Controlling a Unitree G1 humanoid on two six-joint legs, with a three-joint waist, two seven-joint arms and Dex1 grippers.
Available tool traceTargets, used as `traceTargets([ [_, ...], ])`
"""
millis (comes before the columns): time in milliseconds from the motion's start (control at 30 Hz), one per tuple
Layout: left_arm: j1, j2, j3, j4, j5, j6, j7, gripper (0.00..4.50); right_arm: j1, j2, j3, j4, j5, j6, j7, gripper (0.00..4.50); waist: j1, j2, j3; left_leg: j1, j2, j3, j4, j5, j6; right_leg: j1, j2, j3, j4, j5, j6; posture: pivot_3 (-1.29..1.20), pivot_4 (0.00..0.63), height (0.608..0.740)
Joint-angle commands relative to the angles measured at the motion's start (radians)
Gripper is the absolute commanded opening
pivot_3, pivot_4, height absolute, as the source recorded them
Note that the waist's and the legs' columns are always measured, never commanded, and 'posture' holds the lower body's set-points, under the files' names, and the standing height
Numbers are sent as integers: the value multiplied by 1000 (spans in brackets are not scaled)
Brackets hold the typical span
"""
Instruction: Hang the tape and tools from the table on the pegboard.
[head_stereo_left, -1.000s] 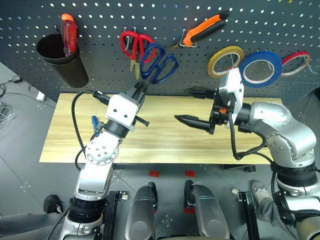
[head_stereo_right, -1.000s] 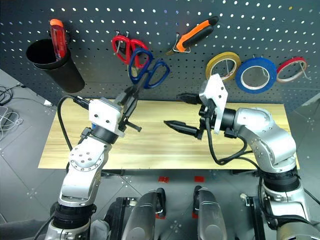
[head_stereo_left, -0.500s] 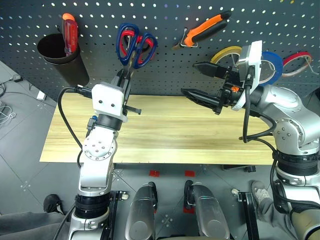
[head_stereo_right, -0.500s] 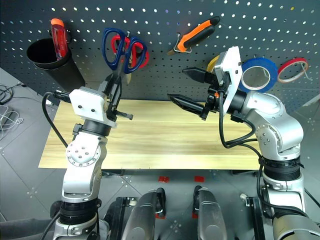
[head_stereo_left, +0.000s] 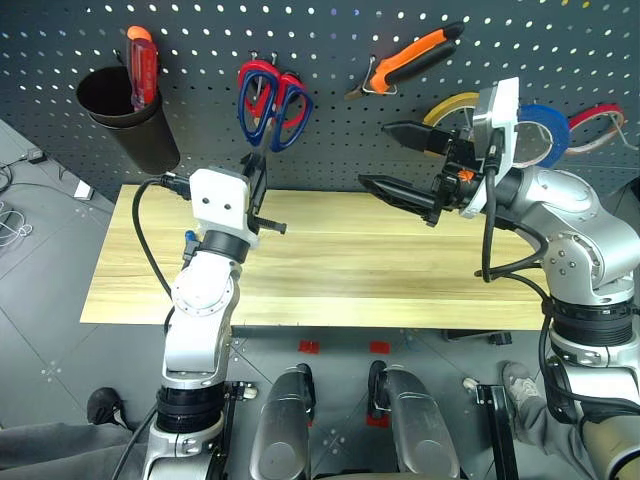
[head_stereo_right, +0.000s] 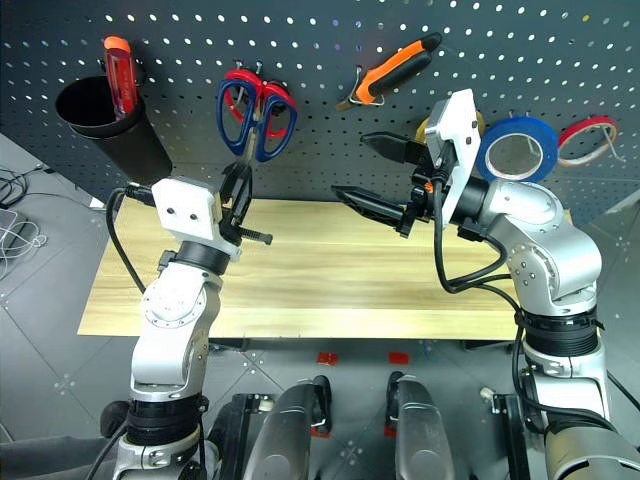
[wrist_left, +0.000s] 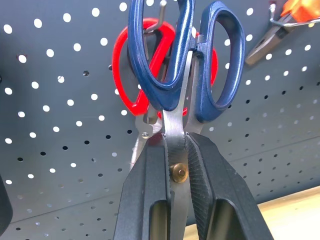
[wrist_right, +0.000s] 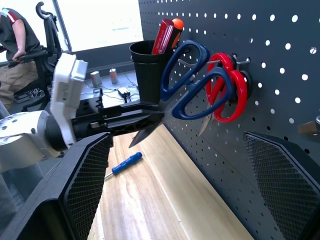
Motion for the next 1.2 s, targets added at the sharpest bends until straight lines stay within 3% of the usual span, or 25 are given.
traceTargets([
  [33,-58,-9,-4,60,-13,-7,-7,240,-3,1,-12,-38,1,-19,-21,4500,1,0,0,0,0,0,0,0,0,0,0,0,0,0,0,-6,325,740],
  [200,-202,-35,20,329,-16,-53,30,229,-1,7,2,-35,-10,-23,-36,4500,3,0,0,0,0,-1,1,0,0,0,0,-2,1,0,0,-15,326,740],
  [333,-234,-43,42,386,-53,-48,21,229,15,0,0,-54,-4,-15,-47,4500,-2,0,0,-1,-1,-1,1,0,0,0,0,-2,0,0,0,-36,327,740],
  [600,-160,-8,80,300,-98,53,1,2489,53,-7,-7,-91,6,1,-73,4500,-9,0,0,-1,0,-2,1,0,0,0,0,-3,1,0,0,-33,334,740],
  [767,17,125,229,139,-241,279,-92,3889,97,1,-3,-109,13,5,-86,4500,-17,0,0,-2,1,-3,0,0,0,0,0,-3,0,0,0,-10,356,740],
  [867,99,209,309,113,-304,434,-125,3889,122,21,11,-110,20,0,-88,4500,-13,0,0,-2,2,-3,0,0,0,-1,1,-4,0,0,0,21,367,740],
  [1000,71,277,328,169,-329,585,-119,3889,132,59,48,-96,9,-5,-86,4500,14,0,0,-1,1,-6,1,1,-1,0,1,-5,1,0,0,57,376,740],
  [1100,-26,283,361,246,-339,681,-61,3889,148,141,173,-49,-67,-27,-113,4500,24,0,0,-1,0,-8,2,2,-2,2,1,-6,2,0,0,68,375,740],
  [1200,-83,264,383,275,-363,734,-41,3889,164,152,304,5,-185,-27,-131,4500,24,0,0,-2,-1,-9,2,2,-2,2,1,-7,1,0,0,76,376,740],
])
